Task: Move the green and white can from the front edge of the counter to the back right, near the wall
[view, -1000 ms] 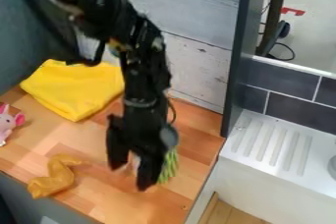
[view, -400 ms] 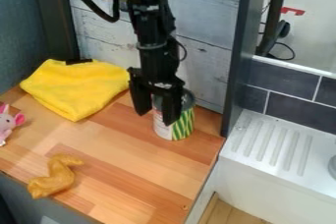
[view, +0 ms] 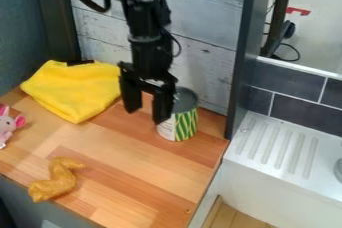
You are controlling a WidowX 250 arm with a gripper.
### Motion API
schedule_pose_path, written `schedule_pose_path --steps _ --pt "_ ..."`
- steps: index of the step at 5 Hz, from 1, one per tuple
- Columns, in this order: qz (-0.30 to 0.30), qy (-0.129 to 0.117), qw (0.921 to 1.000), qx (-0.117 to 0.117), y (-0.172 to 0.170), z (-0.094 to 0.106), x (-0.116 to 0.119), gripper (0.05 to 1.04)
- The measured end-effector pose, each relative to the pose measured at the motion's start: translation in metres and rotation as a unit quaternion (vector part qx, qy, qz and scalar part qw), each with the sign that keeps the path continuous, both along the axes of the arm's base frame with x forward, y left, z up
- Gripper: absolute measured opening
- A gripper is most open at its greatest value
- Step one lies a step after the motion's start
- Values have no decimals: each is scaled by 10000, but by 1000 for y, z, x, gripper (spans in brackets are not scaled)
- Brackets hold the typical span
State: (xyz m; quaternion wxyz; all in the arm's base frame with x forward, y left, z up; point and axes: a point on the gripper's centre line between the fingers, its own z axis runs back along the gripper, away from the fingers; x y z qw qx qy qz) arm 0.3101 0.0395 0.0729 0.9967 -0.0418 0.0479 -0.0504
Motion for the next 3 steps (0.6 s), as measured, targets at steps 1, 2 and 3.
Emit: schedule_pose_path --steps 1,2,3 --pt "41 212 9991 369 5 20 -47 1000" --pt "150 159 9993 295 19 31 -95 1000" --pt "309 65 9990 313 38 41 -122 1000"
